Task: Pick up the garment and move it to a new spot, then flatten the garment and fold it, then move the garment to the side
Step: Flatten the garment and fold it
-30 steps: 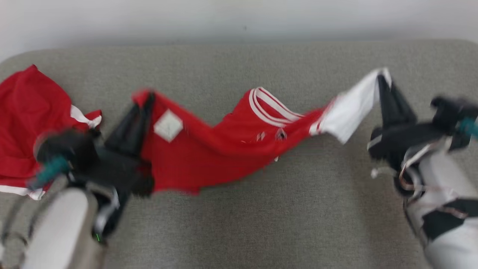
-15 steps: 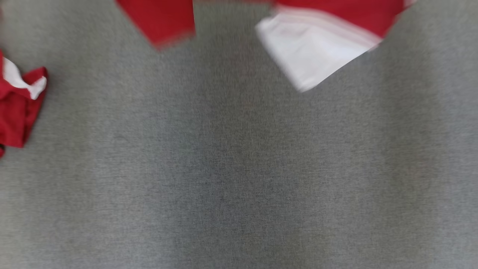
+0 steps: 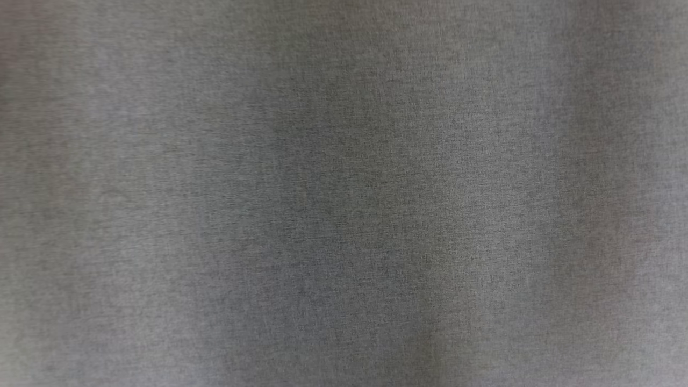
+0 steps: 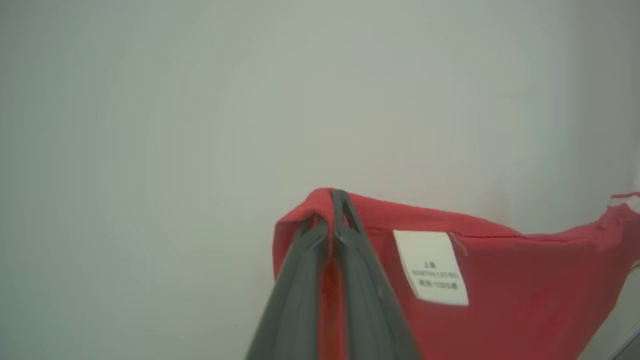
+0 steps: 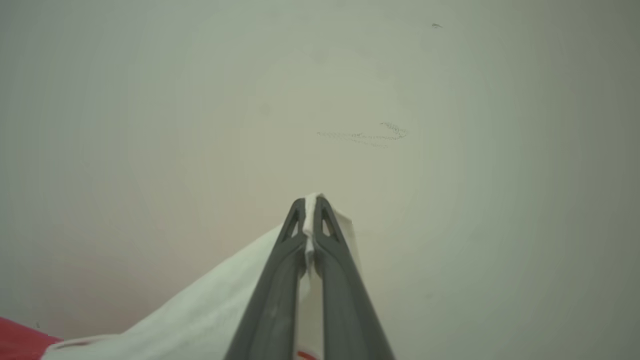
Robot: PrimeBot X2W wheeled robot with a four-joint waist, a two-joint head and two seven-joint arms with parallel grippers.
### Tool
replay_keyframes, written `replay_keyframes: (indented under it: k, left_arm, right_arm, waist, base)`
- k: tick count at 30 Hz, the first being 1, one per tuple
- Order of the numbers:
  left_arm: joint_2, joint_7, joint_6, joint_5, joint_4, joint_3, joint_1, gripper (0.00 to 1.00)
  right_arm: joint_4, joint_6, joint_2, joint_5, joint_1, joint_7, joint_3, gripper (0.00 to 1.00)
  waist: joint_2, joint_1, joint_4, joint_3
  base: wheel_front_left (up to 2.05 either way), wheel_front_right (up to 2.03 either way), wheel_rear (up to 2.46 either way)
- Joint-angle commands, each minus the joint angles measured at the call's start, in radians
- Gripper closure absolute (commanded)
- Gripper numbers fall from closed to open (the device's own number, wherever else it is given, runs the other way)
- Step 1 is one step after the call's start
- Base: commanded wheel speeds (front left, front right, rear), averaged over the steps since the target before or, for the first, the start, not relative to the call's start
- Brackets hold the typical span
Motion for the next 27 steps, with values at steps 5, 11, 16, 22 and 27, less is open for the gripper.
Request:
replay_keyframes:
  k: [5,11,16,22,27]
  left_arm:
    - [-0.005,-0.018,0.003,-0.029,0.101,-0.041,-0.092,1.00]
    - [-0.010,-0.051,0.003,-0.074,0.174,-0.116,-0.143,1.00]
    - [-0.008,-0.070,0.003,-0.104,0.206,-0.159,-0.158,1.00]
    - [0.001,-0.097,0.003,-0.148,0.231,-0.200,-0.175,1.00]
    - [0.006,-0.116,0.003,-0.172,0.245,-0.235,-0.170,1.00]
  right_arm:
    - [0.104,-0.003,0.011,-0.044,-0.113,-0.018,0.028,1.00]
    - [0.217,-0.003,0.026,-0.062,-0.198,-0.050,0.049,1.00]
    - [0.272,-0.003,0.027,-0.058,-0.225,-0.063,0.072,1.00]
    - [0.313,-0.003,0.023,-0.042,-0.244,-0.086,0.099,1.00]
    - [0.333,-0.003,0.023,-0.031,-0.246,-0.103,0.131,1.00]
  waist:
    - [-0.0003,-0.0002,-0.015,0.034]
    - [-0.0003,-0.0002,-0.018,0.045]
    - [-0.0003,-0.0002,-0.021,0.056]
    - [-0.0003,-0.0002,-0.021,0.070]
    - [-0.0003,-0.0002,-0.023,0.077]
  base:
    - [0.00,0.00,0.00]
    - [0.00,0.00,0.00]
    - [0.00,0.00,0.00]
    - [0.00,0.00,0.00]
    - [0.00,0.00,0.00]
